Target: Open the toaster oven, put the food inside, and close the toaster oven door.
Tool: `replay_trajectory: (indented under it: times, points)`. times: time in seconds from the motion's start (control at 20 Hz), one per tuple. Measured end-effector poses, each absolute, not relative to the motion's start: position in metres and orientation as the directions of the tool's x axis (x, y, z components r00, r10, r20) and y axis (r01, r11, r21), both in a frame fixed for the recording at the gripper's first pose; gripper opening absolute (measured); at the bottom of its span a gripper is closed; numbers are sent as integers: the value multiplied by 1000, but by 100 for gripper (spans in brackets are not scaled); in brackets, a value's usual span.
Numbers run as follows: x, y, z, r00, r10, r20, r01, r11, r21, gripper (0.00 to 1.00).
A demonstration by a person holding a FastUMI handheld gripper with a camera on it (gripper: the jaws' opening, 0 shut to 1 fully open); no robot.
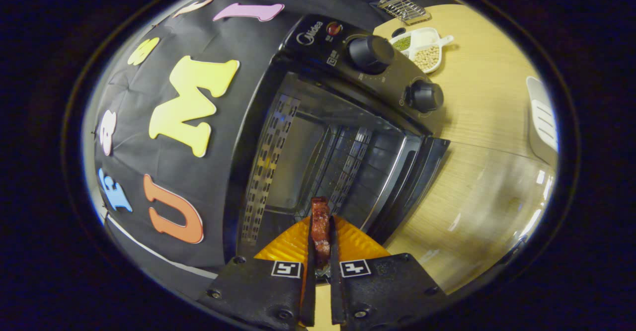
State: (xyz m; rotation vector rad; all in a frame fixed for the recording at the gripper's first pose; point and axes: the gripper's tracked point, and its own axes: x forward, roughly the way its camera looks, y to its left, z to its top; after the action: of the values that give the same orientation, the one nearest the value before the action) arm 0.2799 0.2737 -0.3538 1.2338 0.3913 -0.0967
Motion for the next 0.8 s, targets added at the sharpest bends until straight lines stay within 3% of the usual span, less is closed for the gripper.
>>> replay_trajectory:
  times: [0.15,0.5,0.7,0.75,0.8]
  points:
    - [298,274,-358,929,121,-349,290,345,893,16]
    - [306,270,-365,905,38,-424,276,707,651,30]
    - [302,253,-363,904,-23,-428,256,829,498,51]
    - [303,251,-358,905,-30,-423,246,850,466,66]
    - [299,249,-354,908,-26,-419,231,863,448,74]
